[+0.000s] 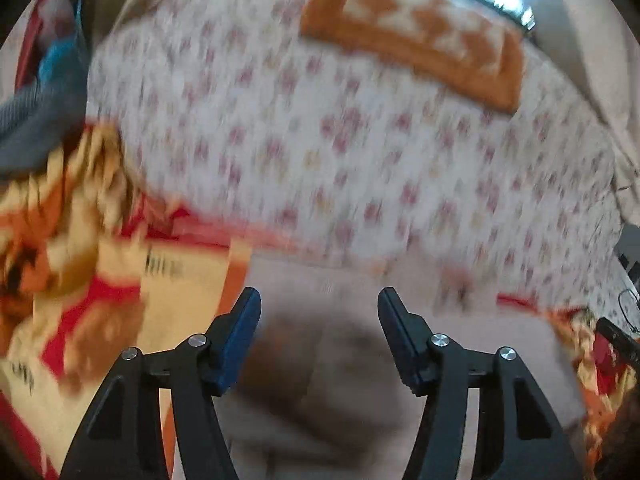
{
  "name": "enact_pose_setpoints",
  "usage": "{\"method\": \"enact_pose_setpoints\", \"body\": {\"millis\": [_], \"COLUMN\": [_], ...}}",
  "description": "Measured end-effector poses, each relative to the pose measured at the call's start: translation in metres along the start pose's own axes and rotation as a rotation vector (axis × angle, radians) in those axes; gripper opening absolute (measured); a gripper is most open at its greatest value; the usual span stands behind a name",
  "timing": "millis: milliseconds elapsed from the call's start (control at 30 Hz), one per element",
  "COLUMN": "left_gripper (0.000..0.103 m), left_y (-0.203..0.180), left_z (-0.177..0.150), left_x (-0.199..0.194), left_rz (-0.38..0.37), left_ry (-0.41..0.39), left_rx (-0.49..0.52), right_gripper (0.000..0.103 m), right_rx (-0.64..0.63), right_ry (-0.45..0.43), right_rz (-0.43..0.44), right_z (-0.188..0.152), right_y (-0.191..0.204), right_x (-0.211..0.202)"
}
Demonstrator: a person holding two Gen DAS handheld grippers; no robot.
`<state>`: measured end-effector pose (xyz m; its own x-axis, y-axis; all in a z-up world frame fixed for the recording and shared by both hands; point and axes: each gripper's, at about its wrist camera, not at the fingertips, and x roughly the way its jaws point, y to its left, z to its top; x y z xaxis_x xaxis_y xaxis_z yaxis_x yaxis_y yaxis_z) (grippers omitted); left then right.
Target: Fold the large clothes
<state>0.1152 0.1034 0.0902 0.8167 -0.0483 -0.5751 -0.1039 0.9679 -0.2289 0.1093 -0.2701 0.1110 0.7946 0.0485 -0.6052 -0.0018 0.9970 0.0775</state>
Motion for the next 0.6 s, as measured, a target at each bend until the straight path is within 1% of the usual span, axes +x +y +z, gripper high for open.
{"method": "enact_pose_setpoints", "body": {"millis": [67,100,133,167,200,267,300,333,367,400,433,467,533,600], "left_gripper": [0.057,0.057,0.057,0.057,0.057,0.056,0.056,0.056,0.057,0.057,0.058,0.058,0.059,0.062], "left_y": [-0.008,-0.008,-0.006,0.0,0.004,0.014,0.016,0.011,0.006,0.003,0.002,0.002,0.004,0.001], "left_z": [0.004,0.002,-0.001,-0.007,-0.011,-0.024,-0.029,-0.028,-0.027,-0.027,-0.027,-0.027,-0.026,-0.029], "left_x": [0.015,0.031,0.04,0.054,0.064,0.091,0.1,0.1,0.099,0.098,0.099,0.099,0.096,0.096], "left_rz": [0.008,-0.002,0.0,0.02,0.032,0.101,0.126,0.137,0.155,0.164,0.168,0.163,0.149,0.145], "left_ry": [0.025,0.082,0.118,0.172,0.21,0.334,0.349,0.334,0.334,0.331,0.333,0.333,0.331,0.333], "left_rx": [0.033,0.027,0.01,-0.018,-0.033,-0.045,-0.027,-0.004,0.014,0.023,0.031,0.027,0.008,0.014], "right_gripper": [0.029,0.029,0.029,0.029,0.029,0.03,0.03,0.028,0.028,0.028,0.029,0.033,0.034,0.036], "right_rx": [0.019,0.036,0.047,0.056,0.061,0.081,0.095,0.091,0.091,0.113,0.122,0.113,0.105,0.107], "right_ry": [0.016,0.032,0.049,0.083,0.126,0.218,0.292,0.361,0.373,0.346,0.349,0.349,0.349,0.344], "right_rz": [0.01,0.022,0.036,0.052,0.059,0.076,0.081,0.064,0.08,0.102,0.108,0.113,0.121,0.132], "right_z": [0.015,0.021,0.024,0.027,0.026,0.014,0.0,-0.017,-0.027,-0.027,-0.025,-0.025,-0.025,-0.027], "right_y": [0.007,0.009,0.009,0.01,0.009,0.001,-0.005,-0.01,-0.014,-0.017,-0.019,-0.017,-0.016,-0.016], "right_x": [0.017,0.027,0.037,0.052,0.068,0.102,0.124,0.143,0.149,0.147,0.145,0.145,0.144,0.142]}}
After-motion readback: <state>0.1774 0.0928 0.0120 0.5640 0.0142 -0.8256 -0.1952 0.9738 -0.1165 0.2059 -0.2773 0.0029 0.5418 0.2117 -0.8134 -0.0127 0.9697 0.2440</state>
